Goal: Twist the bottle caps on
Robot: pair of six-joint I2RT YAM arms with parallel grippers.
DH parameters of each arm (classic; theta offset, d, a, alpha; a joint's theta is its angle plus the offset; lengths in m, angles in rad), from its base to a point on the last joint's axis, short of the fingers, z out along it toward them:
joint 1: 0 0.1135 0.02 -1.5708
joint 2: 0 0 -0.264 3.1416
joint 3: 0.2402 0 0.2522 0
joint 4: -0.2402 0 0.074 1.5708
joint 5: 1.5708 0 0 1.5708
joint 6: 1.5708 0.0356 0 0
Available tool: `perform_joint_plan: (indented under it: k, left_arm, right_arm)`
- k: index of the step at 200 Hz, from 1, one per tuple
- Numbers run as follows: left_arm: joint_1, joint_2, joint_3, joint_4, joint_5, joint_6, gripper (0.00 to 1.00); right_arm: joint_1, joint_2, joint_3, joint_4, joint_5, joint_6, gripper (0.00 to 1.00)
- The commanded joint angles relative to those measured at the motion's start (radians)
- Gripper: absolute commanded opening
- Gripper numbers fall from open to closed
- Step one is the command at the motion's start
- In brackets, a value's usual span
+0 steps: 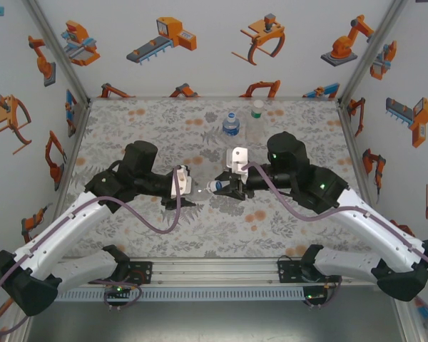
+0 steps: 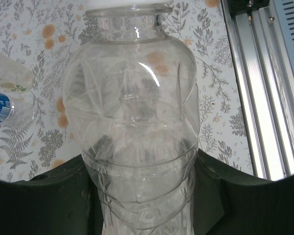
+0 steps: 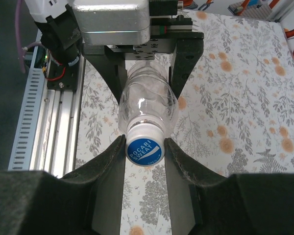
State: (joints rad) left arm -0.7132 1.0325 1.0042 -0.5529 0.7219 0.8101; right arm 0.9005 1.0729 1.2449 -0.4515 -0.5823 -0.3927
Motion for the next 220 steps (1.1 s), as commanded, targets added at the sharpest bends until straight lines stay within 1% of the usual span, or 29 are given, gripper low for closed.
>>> perform_joint_plan:
  k: [1, 44, 74, 100, 120, 139, 158, 170, 188, 206, 220]
  left_arm:
    - [-0.010, -0.001, 0.036, -0.002, 0.029, 0.018, 0.00]
    - [-0.012, -0.002, 0.040, -0.004, 0.037, 0.011, 0.00]
    - [-0.011, 0.015, 0.054, -0.022, 0.055, 0.004, 0.00]
    - [-0.011, 0.025, 0.068, -0.033, 0.081, 0.007, 0.00]
    - [-0.011, 0.040, 0.087, -0.052, 0.097, 0.012, 0.00]
    - [-0.011, 0.057, 0.101, -0.054, 0.110, -0.007, 0.00]
    - [-0.012, 0.063, 0.112, -0.053, 0.120, -0.009, 0.00]
    - [-0.011, 0.058, 0.112, -0.043, 0.118, -0.009, 0.00]
    - [-0.010, 0.051, 0.109, -0.030, 0.100, -0.009, 0.00]
    - [-0.010, 0.051, 0.113, -0.027, 0.088, -0.003, 0.00]
    - [-0.008, 0.054, 0.113, -0.024, 0.081, 0.000, 0.00]
  right_arm:
    - [0.012, 0.015, 0.046, -0.058, 0.010, -0.067, 0.25]
    - [0.027, 0.042, 0.099, -0.147, 0.005, -0.208, 0.23]
    - [0.031, 0.044, 0.099, -0.181, -0.068, -0.357, 0.22]
    - [0.037, 0.060, 0.121, -0.246, -0.080, -0.481, 0.21]
    - [0.040, 0.065, 0.122, -0.259, -0.068, -0.534, 0.19]
    - [0.041, 0.060, 0.097, -0.223, -0.075, -0.530, 0.17]
    - [0.041, 0.061, 0.081, -0.193, -0.066, -0.448, 0.16]
    - [0.040, 0.053, 0.057, -0.157, -0.048, -0.358, 0.15]
    - [0.039, 0.029, 0.001, -0.064, -0.012, -0.144, 0.14]
    - [0.040, 0.018, -0.035, -0.016, 0.025, 0.046, 0.12]
    - [0.041, 0.008, -0.070, 0.025, 0.072, 0.223, 0.11]
